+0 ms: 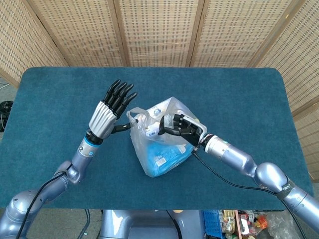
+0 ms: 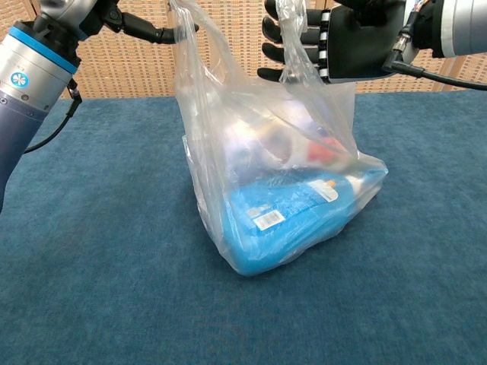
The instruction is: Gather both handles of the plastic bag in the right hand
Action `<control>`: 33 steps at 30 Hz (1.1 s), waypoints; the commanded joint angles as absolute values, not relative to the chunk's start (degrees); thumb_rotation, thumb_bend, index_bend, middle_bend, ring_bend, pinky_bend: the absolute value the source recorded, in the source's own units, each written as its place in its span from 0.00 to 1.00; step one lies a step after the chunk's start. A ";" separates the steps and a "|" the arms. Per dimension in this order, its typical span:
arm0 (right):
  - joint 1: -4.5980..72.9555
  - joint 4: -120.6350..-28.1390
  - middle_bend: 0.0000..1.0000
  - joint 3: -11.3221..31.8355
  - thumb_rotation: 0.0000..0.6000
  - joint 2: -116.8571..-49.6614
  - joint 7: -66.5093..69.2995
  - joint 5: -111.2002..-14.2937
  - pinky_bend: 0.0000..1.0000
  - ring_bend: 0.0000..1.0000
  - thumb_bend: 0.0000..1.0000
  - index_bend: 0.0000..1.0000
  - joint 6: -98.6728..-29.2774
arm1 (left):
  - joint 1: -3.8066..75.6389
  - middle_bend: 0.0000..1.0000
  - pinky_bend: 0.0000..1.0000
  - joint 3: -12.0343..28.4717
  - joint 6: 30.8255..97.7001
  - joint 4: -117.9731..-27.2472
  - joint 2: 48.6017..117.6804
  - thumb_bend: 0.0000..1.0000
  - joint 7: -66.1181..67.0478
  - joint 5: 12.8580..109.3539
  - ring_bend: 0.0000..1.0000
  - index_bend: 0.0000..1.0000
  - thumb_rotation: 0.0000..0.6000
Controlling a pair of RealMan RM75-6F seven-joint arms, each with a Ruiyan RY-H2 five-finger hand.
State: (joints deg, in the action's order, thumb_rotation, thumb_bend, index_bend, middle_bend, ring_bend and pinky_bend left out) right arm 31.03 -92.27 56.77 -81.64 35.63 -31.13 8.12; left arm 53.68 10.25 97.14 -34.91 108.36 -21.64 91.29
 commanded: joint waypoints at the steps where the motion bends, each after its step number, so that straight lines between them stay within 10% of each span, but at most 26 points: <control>1: 31.07 -92.23 0.53 56.73 1.00 -81.67 35.65 -31.14 0.33 0.45 0.33 0.47 8.10 | 53.77 0.00 0.00 10.29 96.98 -34.84 108.21 0.21 -21.48 91.41 0.00 0.00 1.00; 14: 31.27 -92.17 0.53 56.76 1.00 -81.94 35.74 -31.16 0.33 0.45 0.33 0.47 8.12 | 54.95 0.00 0.00 8.83 92.70 -32.52 107.04 0.16 -18.58 92.66 0.00 0.00 1.00; 22: 31.57 -91.80 0.53 56.33 1.00 -82.17 35.70 -31.37 0.33 0.45 0.33 0.47 7.88 | 61.22 0.00 0.00 11.19 88.58 -28.35 110.70 0.35 -16.51 91.89 0.00 0.01 1.00; 27: 31.54 -91.47 0.53 56.57 1.00 -82.19 35.65 -31.41 0.33 0.45 0.33 0.47 8.05 | 63.65 0.00 0.00 12.16 87.73 -27.49 112.20 0.47 -16.35 91.35 0.00 0.46 1.00; 33: 31.29 -91.45 0.53 57.03 1.00 -81.79 35.45 -31.51 0.33 0.45 0.33 0.47 8.42 | 64.64 0.00 0.00 13.57 88.44 -28.61 113.59 0.48 -17.44 89.99 0.00 0.66 1.00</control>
State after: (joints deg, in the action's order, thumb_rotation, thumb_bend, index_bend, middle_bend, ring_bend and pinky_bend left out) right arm 31.30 -91.44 57.01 -81.81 35.46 -31.52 8.41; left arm 64.53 13.22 88.16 -28.23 113.37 -17.04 90.32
